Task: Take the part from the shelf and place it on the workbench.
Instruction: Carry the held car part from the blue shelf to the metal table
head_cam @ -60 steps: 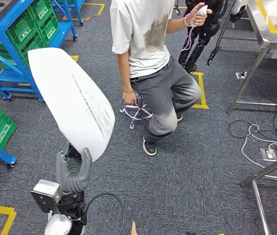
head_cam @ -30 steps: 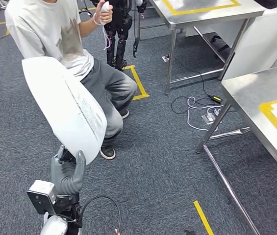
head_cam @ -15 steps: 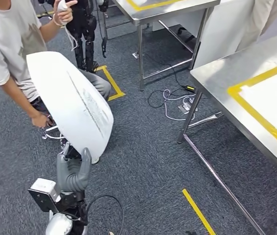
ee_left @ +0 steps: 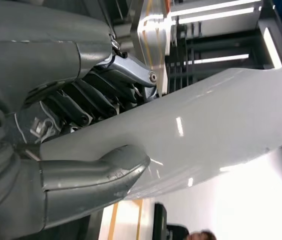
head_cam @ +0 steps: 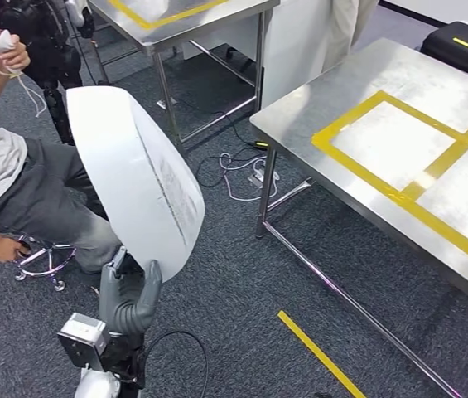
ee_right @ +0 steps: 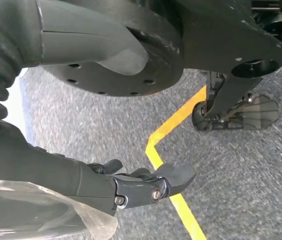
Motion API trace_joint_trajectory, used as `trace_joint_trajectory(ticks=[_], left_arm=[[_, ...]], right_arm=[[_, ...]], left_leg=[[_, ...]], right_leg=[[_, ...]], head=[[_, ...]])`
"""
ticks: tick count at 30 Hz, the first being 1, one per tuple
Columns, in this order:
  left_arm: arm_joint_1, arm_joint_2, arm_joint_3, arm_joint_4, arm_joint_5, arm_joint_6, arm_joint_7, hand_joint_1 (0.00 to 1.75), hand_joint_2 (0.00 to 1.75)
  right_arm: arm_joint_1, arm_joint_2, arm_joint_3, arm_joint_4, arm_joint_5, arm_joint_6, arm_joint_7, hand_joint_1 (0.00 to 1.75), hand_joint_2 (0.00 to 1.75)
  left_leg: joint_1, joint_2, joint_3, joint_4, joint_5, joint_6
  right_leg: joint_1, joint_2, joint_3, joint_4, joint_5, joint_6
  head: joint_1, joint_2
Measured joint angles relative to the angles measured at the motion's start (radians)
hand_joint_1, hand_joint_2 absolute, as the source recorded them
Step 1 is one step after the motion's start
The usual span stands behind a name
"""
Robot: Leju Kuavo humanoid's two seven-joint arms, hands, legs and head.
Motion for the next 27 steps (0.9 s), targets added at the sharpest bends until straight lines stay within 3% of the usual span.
trace_joint_trajectory(ticks=[2,4,6,8,9,10,11,13,15,17,19,21,23,24,25,27], left_arm=[[0.004,0.003,0.000,-0.003,0.001,-0.002,-0.001,1.75,1.75],[0.005,0.003,0.001,-0.007,0.003,-0.003,-0.001,1.75,1.75],[0.009,0.003,0.002,-0.008,0.004,-0.004,-0.002,1.75,1.75],[0.012,0.005,0.002,-0.008,0.006,-0.005,-0.002,1.75,1.75],[0.012,0.005,0.002,-0.008,0.008,-0.005,-0.002,1.75,1.75],[0.013,0.006,0.002,-0.008,0.009,-0.005,-0.002,1.75,1.75],[0.013,0.007,0.002,-0.008,0.010,-0.005,-0.002,1.75,1.75],[0.013,0.008,0.002,-0.008,0.009,-0.005,-0.002,1.75,1.75],[0.013,0.007,0.002,-0.008,0.001,-0.005,-0.002,1.75,1.75],[0.013,0.005,0.002,-0.008,-0.010,-0.002,-0.002,1.75,1.75],[0.012,0.000,0.002,-0.008,-0.018,0.004,-0.003,1.75,1.75],[0.015,-0.001,0.002,-0.007,-0.022,0.010,-0.005,1.75,1.75],[0.020,0.000,0.002,-0.006,-0.024,0.017,-0.006,1.75,1.75],[0.021,0.001,0.003,-0.006,-0.024,0.022,-0.006,1.75,1.75],[0.021,0.003,0.003,-0.006,-0.021,0.026,-0.006,1.75,1.75],[0.022,0.005,0.007,-0.006,-0.005,0.035,-0.006,1.75,1.75]], right_arm=[[0.003,0.001,-0.003,0.000,0.000,0.000,0.001,0.00,1.75],[0.003,0.002,-0.007,0.000,-0.001,-0.001,0.001,0.00,1.75],[-0.005,0.002,-0.011,0.000,-0.001,-0.002,0.000,0.00,1.75],[-0.012,0.002,-0.013,-0.001,-0.002,-0.002,-0.001,0.00,1.75],[-0.013,0.002,-0.013,-0.001,-0.002,-0.002,-0.001,0.00,1.75],[-0.013,0.002,-0.013,-0.001,-0.002,-0.002,-0.001,0.00,1.75],[-0.012,0.002,-0.014,-0.001,-0.002,-0.001,0.000,0.00,1.75],[-0.008,0.003,-0.014,0.000,0.000,0.000,0.005,0.00,1.75],[-0.004,0.006,-0.014,0.000,0.001,-0.004,0.011,0.00,1.75],[0.000,0.007,-0.015,0.000,0.000,-0.009,0.007,0.00,1.75],[0.000,0.008,-0.019,0.000,-0.007,-0.019,-0.010,0.00,1.75],[-0.002,0.012,-0.025,0.000,-0.015,-0.028,-0.033,0.00,1.75],[-0.002,0.014,-0.031,0.000,-0.015,-0.031,-0.053,0.00,1.75],[-0.002,0.014,-0.033,0.000,-0.013,-0.029,-0.060,0.00,1.75],[-0.001,0.014,-0.035,0.000,-0.008,-0.027,-0.065,0.00,1.75],[-0.001,0.012,-0.037,0.000,0.003,-0.021,-0.067,0.00,1.75]], left_leg=[[-0.002,0.020,0.004,-0.009,0.001,0.009],[0.000,0.047,0.011,-0.019,0.003,0.022],[-0.002,0.078,0.014,-0.022,0.002,0.031],[-0.004,0.111,0.015,-0.022,-0.002,0.033],[-0.004,0.126,0.017,-0.022,-0.004,0.033],[-0.004,0.139,0.019,-0.021,-0.007,0.032],[-0.004,0.151,0.023,-0.021,-0.011,0.029],[-0.006,0.170,0.032,-0.019,-0.019,0.020],[-0.013,0.188,0.039,-0.018,-0.025,0.009],[-0.014,0.205,0.046,-0.020,-0.030,-0.002],[-0.009,0.177,0.043,0.005,-0.052,-0.012],[-0.006,0.125,-0.002,0.106,-0.105,-0.017],[-0.006,0.105,-0.070,0.233,-0.148,-0.016],[-0.006,0.103,-0.090,0.262,-0.144,-0.015],[-0.007,0.101,-0.094,0.254,-0.120,-0.011],[-0.008,0.076,-0.060,0.145,-0.037,0.000]], right_leg=[[-0.005,0.010,-0.013,-0.001,0.001,0.014],[-0.003,-0.034,-0.036,0.034,-0.022,0.023],[0.000,-0.093,-0.090,0.141,-0.078,0.029],[-0.002,-0.112,-0.145,0.249,-0.116,0.036],[-0.003,-0.116,-0.151,0.262,-0.111,0.038],[-0.004,-0.122,-0.137,0.240,-0.090,0.040],[-0.006,-0.135,-0.105,0.183,-0.056,0.041],[-0.002,-0.183,-0.034,0.057,-0.010,0.038],[0.005,-0.209,-0.005,0.006,-0.005,0.027],[0.005,-0.188,-0.005,0.005,-0.006,0.012],[0.002,-0.164,0.000,0.002,-0.005,-0.002],[-0.001,-0.139,0.004,0.000,-0.004,-0.013],[0.002,-0.111,0.007,0.000,-0.005,-0.019],[0.004,-0.095,0.008,0.000,-0.005,-0.019],[0.005,-0.079,0.011,0.000,-0.006,-0.020],[0.006,-0.047,0.017,0.000,-0.007,-0.019]], head=[[0.000,0.000],[0.005,0.000],[0.010,0.000],[0.010,0.000],[0.010,0.000],[0.010,0.000],[0.010,0.000],[0.011,0.000],[0.010,0.000],[0.007,0.000],[0.004,0.000],[-0.001,0.000],[-0.003,0.000],[-0.003,0.000],[-0.003,0.000],[-0.003,0.000]])
